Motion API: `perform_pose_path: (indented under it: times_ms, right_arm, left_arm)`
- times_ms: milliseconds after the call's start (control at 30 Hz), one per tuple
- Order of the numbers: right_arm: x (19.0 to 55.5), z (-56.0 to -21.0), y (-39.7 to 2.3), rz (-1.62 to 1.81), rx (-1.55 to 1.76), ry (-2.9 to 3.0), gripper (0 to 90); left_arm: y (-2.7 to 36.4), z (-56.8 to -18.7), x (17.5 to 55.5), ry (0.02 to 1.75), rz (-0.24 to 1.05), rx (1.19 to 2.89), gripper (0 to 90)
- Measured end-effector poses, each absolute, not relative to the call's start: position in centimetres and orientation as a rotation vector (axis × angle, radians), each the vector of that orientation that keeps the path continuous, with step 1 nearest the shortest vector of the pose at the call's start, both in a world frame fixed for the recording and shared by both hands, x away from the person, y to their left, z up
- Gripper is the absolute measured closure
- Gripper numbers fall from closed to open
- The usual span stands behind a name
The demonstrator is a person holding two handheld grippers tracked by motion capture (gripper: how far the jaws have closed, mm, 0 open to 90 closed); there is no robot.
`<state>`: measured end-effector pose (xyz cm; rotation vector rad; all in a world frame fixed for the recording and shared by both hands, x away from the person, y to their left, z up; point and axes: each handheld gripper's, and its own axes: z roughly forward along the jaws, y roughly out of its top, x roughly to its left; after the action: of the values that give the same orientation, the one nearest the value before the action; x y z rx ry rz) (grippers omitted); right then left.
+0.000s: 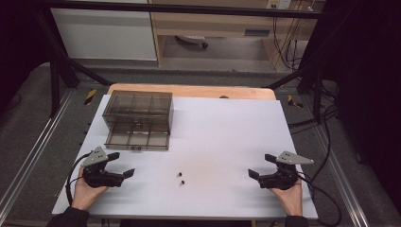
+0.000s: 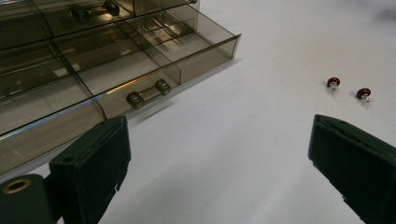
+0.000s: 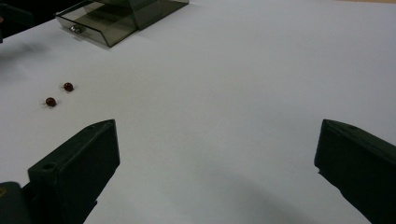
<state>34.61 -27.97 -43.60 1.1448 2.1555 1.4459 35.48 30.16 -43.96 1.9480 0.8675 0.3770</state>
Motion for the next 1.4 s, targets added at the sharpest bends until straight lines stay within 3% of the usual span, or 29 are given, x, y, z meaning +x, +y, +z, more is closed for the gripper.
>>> perform_pose_path:
  times_ms: [1400]
  right_arm:
    - [34.5, -44.0, -28.0, 1.424, 1.169, 2.198, 0.7]
  left_arm:
    - [24.9, -42.7, 36.0, 0.827, 0.317, 2.036, 7.3]
